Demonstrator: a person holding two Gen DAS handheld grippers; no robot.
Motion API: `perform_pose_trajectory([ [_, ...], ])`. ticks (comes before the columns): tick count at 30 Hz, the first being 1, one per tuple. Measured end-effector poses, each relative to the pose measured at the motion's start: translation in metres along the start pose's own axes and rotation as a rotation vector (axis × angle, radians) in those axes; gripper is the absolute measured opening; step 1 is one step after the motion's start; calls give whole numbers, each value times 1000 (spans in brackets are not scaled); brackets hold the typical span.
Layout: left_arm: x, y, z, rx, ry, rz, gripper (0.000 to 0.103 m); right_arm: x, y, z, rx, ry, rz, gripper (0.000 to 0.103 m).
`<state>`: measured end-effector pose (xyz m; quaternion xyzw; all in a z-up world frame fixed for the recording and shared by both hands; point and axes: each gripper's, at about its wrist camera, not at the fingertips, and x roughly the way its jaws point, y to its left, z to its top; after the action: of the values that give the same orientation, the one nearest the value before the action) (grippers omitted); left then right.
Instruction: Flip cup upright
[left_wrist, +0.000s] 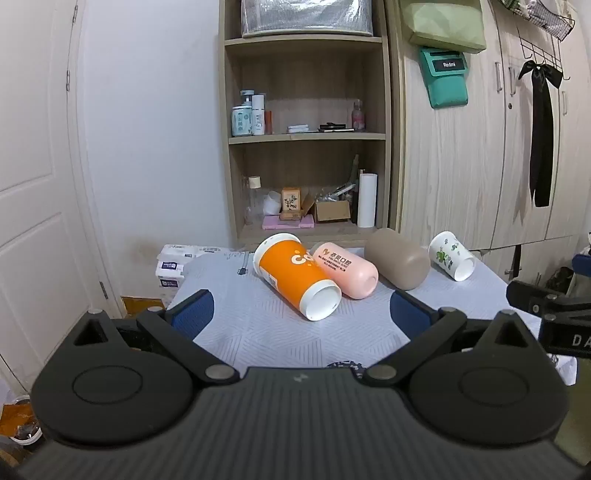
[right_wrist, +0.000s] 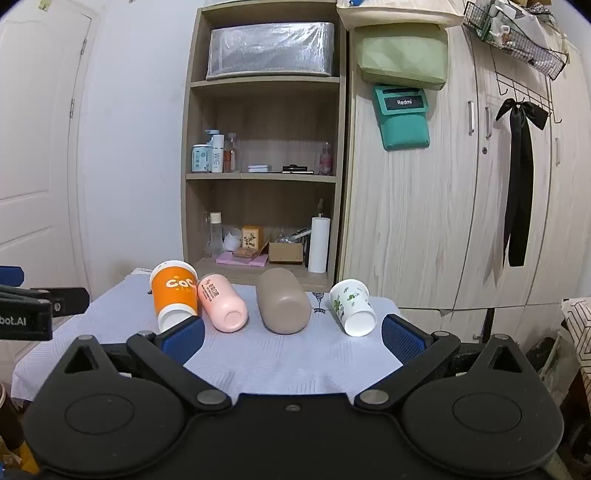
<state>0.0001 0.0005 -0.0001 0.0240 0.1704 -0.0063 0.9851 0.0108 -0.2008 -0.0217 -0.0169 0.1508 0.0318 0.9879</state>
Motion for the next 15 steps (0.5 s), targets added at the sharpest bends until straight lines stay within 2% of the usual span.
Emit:
perform_pose_trajectory([
  [2, -1, 1, 0, -2, 2, 1, 103, 5, -1, 0, -3, 36, -2, 103],
  [12, -12, 5, 3, -23, 14, 2, 103, 1, -9, -7, 11, 20, -32, 103],
  [15, 7, 6, -1, -34, 28, -5, 103, 1, -10, -7, 12, 17, -42, 103],
])
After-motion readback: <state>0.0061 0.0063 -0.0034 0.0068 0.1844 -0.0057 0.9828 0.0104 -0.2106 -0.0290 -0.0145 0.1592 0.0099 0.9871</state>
